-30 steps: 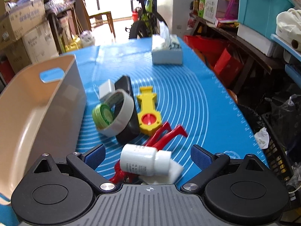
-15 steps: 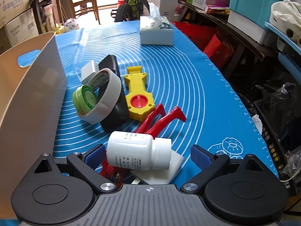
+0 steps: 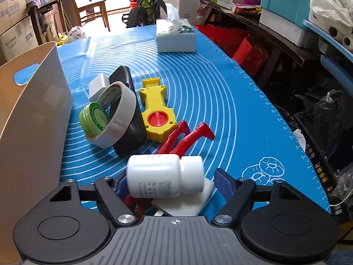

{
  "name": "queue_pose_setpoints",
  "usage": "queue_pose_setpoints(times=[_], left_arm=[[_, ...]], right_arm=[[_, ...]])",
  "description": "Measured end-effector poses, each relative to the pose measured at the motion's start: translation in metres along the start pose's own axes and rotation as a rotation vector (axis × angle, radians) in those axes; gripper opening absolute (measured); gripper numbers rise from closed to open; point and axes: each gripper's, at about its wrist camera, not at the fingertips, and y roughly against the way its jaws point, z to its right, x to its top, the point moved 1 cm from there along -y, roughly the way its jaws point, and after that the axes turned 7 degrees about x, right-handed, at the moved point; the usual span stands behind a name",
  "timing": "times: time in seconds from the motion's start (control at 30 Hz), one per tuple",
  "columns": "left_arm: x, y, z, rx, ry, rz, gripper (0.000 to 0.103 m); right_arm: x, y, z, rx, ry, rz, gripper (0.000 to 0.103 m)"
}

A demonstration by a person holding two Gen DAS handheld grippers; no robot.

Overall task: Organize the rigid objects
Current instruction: 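Grasp the white pill bottle with the right tool, then carry the pill bottle into the basket and open the right tool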

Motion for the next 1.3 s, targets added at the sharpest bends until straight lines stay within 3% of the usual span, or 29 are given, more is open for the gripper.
queue_pose_setpoints(times=[0.03,0.2,0.43,0.57,0.77,0.9,1.07,1.3], left_arm=[[0.0,0.0,0.0,-0.004,0.001,0.001,0.007],[-0.001,0.0,-0.002,-0.013,0.003,0.004,0.006],[-0.001,0.001,-0.003,-0.015,0.006,0.004,0.006],[-0.001,0.001,-0.002,-0.014,0.006,0.004,0.006],[-0.001,0.001,-0.003,-0.015,0.007,0.003,0.006],[-0.001,0.001,-0.004,-0.014,0.006,0.004,0.006],[-0.002,0.001,-0.003,-0.014,0.002,0.005,0.006],[-0.003,0.0,-0.003,-0.012,-0.005,0.008,0.006]], right_arm=[[0.0,0.002,0.0,-0.01,0.001,0.012,0.066],[0.002,0.007,0.004,0.002,-0.002,0.024,0.065],[0.007,0.027,0.005,-0.01,0.012,0.105,0.065],[0.03,0.051,-0.005,0.038,0.044,0.175,0.065],[0.069,0.081,-0.05,0.155,0.149,0.256,0.065],[0.082,0.084,-0.093,0.244,0.242,0.256,0.065],[0.074,0.073,-0.144,0.3,0.348,0.221,0.065],[0.047,0.034,-0.187,0.318,0.43,0.083,0.065]])
